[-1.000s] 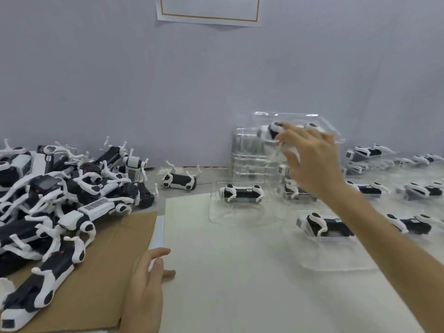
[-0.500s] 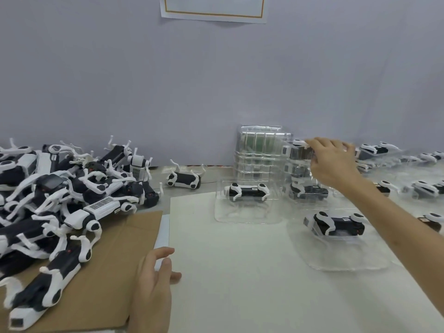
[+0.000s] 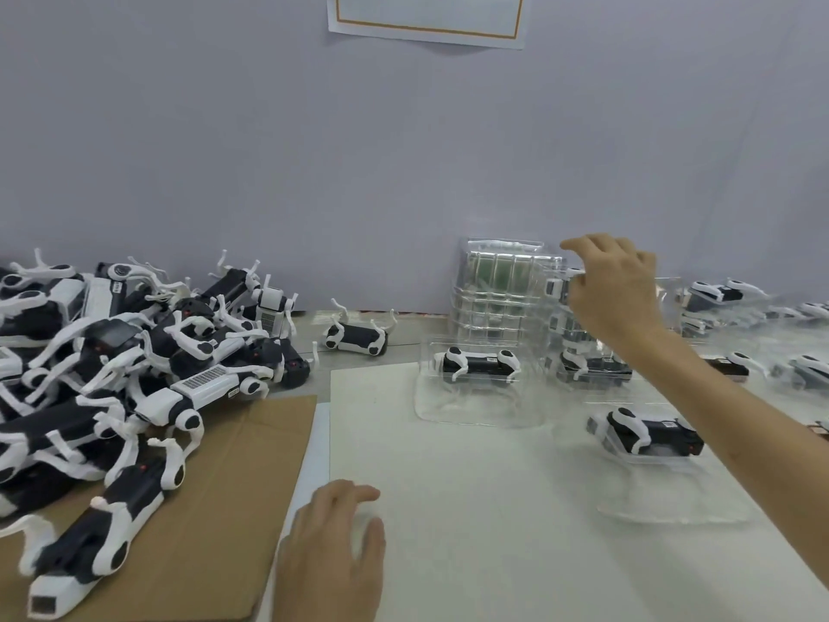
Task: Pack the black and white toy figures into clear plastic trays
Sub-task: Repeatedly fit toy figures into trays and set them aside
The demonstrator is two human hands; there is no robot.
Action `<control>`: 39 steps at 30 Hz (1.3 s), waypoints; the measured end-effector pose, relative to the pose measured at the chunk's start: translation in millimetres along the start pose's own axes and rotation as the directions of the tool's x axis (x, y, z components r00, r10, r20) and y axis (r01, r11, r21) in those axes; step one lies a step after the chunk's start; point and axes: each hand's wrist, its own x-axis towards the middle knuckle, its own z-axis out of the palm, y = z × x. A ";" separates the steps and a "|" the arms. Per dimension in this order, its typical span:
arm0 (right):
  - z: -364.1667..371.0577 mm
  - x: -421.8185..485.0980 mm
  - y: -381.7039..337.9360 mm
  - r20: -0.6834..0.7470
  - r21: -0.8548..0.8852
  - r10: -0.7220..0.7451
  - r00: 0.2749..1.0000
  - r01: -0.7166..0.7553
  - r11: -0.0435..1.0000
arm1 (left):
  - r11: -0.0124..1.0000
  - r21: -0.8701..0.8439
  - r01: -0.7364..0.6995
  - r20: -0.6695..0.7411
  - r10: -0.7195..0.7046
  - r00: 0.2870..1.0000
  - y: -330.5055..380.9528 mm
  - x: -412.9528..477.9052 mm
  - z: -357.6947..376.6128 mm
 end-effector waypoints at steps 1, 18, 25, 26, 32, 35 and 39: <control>2.5 2.1 -9.2 -0.016 0.019 -0.079 0.997 0.079 0.997 | 0.991 0.123 -0.055 0.076 0.046 0.996 0.7 -1.1 4.0; 113.9 84.0 -49.3 0.423 -0.449 -0.085 0.902 0.291 0.845 | 0.947 0.282 -0.154 0.155 0.114 0.981 -7.6 21.1 19.1; 113.7 98.5 -43.8 0.430 -0.344 -0.125 0.894 0.290 0.893 | 0.930 0.314 -0.191 0.084 0.173 0.981 -15.4 23.0 26.1; 114.0 98.2 -42.8 0.424 -0.338 -0.124 0.897 0.284 0.897 | 0.929 0.316 -0.192 0.074 0.178 0.981 -15.8 23.3 26.9; 112.7 99.5 -43.0 0.433 -0.324 -0.124 0.893 0.283 0.903 | 0.942 0.299 -0.152 0.057 0.141 0.988 -13.1 25.2 26.1; 113.5 102.6 -39.0 0.442 -0.280 -0.109 0.890 0.253 0.926 | 0.941 0.298 -0.160 0.060 0.149 0.987 -13.2 26.5 24.1; 107.4 115.1 -35.4 0.516 -0.135 -0.053 0.855 0.142 0.981 | 0.937 0.311 -0.161 0.098 0.136 0.986 -10.2 27.2 22.3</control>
